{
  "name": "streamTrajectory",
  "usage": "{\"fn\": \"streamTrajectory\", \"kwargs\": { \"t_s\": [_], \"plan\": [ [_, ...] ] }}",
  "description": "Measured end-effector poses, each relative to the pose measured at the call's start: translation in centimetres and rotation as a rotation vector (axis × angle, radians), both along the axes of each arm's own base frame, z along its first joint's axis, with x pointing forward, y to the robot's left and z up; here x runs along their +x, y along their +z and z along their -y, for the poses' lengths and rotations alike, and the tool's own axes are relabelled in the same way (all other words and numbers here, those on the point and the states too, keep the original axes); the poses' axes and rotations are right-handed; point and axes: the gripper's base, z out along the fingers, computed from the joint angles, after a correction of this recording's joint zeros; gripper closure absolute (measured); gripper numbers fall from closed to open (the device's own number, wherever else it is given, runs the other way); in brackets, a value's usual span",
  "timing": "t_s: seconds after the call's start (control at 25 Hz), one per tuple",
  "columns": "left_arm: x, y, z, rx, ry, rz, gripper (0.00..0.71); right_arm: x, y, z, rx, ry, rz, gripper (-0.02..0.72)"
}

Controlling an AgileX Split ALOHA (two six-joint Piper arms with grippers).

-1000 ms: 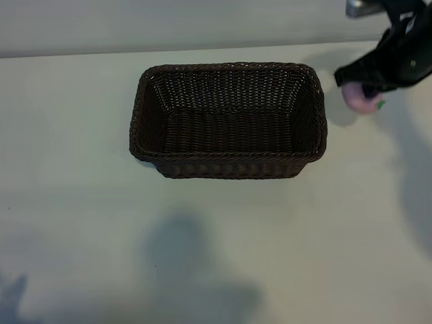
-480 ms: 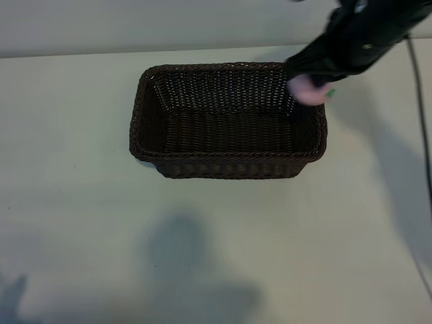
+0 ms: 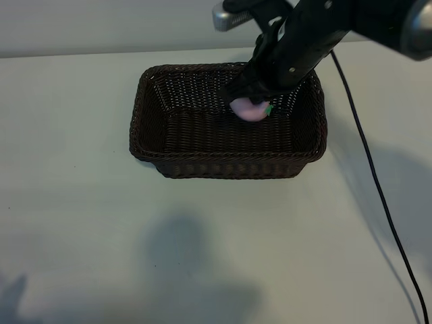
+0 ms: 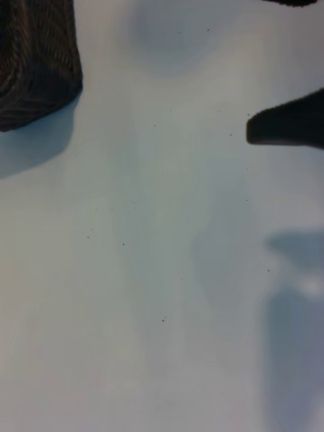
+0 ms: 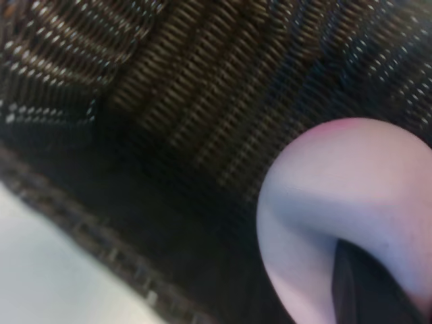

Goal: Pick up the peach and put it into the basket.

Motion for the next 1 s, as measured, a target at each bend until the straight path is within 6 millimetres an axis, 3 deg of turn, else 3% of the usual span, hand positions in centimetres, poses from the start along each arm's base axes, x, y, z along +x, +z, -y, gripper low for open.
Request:
{"fn": "streamTrajectory", "kwargs": {
  "t_s": [0.2, 0.4, 0.52, 0.76, 0.88, 1.0],
  "plan": [
    [0.0, 0.0, 0.0, 0.0, 0.0, 0.0, 0.28, 1.1, -3.3, -0.4, -0.021, -0.004, -0.031, 0.662],
    [0.0, 0.0, 0.0, 0.001, -0.001, 0.0, 0.28, 1.3, -4.1, -0.5, -0.029, -0.004, -0.041, 0.622],
    [0.0, 0.0, 0.0, 0.001, -0.001, 0.0, 0.28, 1.4, -3.8, -0.6, -0.028, -0.002, -0.041, 0.515],
    [0.0, 0.0, 0.0, 0.003, -0.002, 0.001, 0.281, 1.6, -2.2, -0.7, -0.036, 0.015, -0.058, 0.149],
    [0.0, 0.0, 0.0, 0.003, -0.002, 0.001, 0.281, 1.8, -1.3, -0.8, -0.034, 0.02, -0.054, 0.057],
    [0.0, 0.0, 0.0, 0.003, -0.002, 0.001, 0.281, 2.0, -0.1, -0.9, -0.024, 0.012, -0.044, 0.039]
  ]
}}
